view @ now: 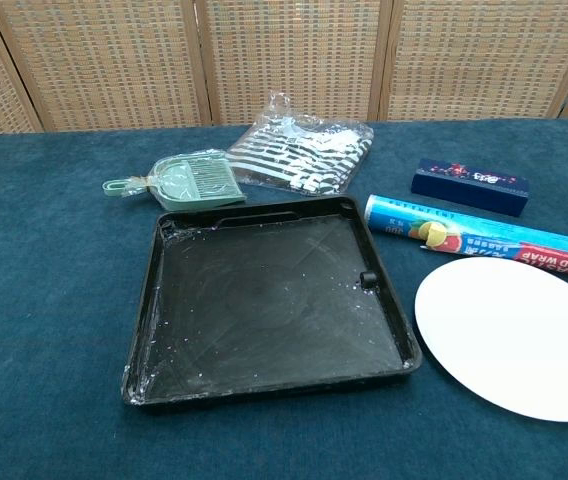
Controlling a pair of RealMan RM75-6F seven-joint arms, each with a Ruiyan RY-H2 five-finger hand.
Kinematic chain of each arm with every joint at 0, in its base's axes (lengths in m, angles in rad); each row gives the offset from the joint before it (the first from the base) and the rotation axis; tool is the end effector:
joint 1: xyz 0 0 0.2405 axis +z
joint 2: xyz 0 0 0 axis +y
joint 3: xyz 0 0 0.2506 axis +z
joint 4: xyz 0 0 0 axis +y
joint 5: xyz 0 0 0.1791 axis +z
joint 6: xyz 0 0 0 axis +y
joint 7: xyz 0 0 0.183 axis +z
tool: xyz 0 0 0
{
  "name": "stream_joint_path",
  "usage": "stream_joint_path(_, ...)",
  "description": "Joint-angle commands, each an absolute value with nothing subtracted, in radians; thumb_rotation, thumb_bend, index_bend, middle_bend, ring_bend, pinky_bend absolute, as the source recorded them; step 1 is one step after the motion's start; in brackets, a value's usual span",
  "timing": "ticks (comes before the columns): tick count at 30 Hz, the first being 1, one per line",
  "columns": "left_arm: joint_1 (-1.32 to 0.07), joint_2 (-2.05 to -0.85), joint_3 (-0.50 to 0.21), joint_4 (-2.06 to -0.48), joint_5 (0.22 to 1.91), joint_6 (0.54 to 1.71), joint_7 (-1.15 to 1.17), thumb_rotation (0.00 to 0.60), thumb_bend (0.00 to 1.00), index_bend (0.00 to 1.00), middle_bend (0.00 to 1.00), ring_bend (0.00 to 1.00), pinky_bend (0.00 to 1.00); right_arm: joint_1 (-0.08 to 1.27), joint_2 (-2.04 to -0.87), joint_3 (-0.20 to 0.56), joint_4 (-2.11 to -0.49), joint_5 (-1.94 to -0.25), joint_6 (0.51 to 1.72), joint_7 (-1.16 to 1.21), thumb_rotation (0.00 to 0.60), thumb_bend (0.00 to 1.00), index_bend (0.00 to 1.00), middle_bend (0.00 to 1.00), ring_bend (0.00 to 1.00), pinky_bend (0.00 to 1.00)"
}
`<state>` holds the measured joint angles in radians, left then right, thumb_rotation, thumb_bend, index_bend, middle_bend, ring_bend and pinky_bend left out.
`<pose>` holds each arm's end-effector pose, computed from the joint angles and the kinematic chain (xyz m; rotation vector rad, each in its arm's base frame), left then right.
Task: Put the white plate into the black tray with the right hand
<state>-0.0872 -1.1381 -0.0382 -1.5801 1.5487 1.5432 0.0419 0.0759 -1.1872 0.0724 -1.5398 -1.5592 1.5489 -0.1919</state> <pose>-0.2862 0.2155 0.1858 -1.4153 -0.8053 -0.9217 -0.2872 -0.2181 0.1803 1.4276 -0.6730 0.8318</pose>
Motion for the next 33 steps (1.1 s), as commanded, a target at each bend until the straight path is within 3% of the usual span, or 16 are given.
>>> stream_joint_path(1,-0.089,-1.136,-0.040,-1.583,1.545,1.539,0.046,0.600,0.00,0.00,0.00,0.00,0.00,0.078,-1.188,0.071,-1.539,-1.559,1.546,-0.194,0.600,0.00,0.00,0.00,0.00,0.00)
stream_joint_path(9,-0.089,-1.139,-0.038,-1.587,1.544,1.535,0.058,0.600,0.00,0.00,0.00,0.00,0.00,0.108,-1.202,0.029,-1.533,-1.625,1.491,-0.214,0.600,0.00,0.00,0.00,0.00,0.00)
stream_joint_path(21,-0.100,-1.154,-0.048,-1.589,1.516,1.509,0.101,0.600,0.00,0.00,0.00,0.00,0.00,0.255,-1.415,-0.086,-1.188,-1.900,1.416,-0.016,0.600,0.00,0.02,0.00,0.00,0.02)
stream_joint_path(33,-0.108,-1.175,-0.051,-1.579,1.504,1.495,0.140,0.600,0.00,0.00,0.00,0.00,0.00,0.305,-1.534,-0.113,-1.046,-1.919,1.365,-0.017,0.600,0.00,0.06,0.00,0.00,0.06)
